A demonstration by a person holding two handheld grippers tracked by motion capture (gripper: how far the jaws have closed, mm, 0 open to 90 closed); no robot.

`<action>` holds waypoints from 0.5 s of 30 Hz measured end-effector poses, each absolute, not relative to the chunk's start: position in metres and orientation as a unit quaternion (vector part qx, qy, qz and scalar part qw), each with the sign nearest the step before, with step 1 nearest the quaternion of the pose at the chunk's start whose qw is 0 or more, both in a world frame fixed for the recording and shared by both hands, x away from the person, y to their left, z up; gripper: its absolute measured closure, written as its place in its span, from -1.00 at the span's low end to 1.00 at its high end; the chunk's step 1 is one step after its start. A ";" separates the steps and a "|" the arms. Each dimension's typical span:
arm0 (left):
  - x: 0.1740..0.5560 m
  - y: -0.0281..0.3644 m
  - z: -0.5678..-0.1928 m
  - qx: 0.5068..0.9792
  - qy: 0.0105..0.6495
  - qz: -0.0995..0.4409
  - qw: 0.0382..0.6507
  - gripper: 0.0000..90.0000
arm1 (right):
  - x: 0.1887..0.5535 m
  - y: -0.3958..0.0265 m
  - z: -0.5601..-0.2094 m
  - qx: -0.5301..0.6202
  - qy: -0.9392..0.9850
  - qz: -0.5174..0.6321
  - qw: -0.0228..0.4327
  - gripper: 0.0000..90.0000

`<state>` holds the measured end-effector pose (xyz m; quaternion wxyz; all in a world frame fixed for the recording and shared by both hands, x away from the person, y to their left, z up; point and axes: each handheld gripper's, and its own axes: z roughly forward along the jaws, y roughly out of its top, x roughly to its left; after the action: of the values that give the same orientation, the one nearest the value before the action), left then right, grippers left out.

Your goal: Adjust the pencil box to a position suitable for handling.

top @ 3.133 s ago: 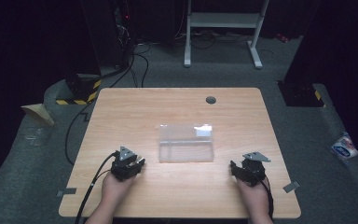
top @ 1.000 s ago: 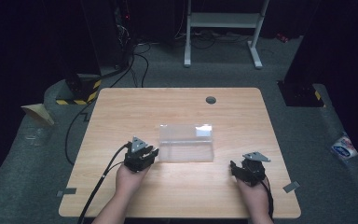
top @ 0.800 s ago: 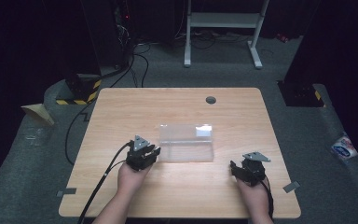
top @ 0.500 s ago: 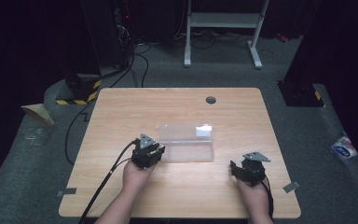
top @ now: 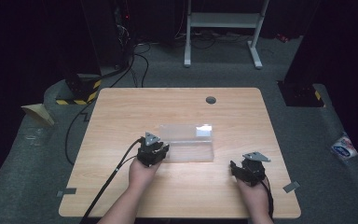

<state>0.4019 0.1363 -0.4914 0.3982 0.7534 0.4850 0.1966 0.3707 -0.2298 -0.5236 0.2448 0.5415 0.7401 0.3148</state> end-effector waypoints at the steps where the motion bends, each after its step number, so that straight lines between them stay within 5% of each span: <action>1: 0.403 0.136 -0.492 0.753 0.487 0.194 0.398 0.51 | 0.371 -0.230 -0.524 0.543 0.739 0.315 0.244 -0.24; 15: 0.407 0.133 -0.500 0.751 0.496 0.203 0.385 0.50 | 0.370 -0.229 -0.524 0.543 0.739 0.315 0.243 -0.25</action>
<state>0.4071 0.1328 -0.4996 0.3849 0.7512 0.4965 0.2027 0.3705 -0.2294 -0.5235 0.2432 0.5430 0.7394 0.3152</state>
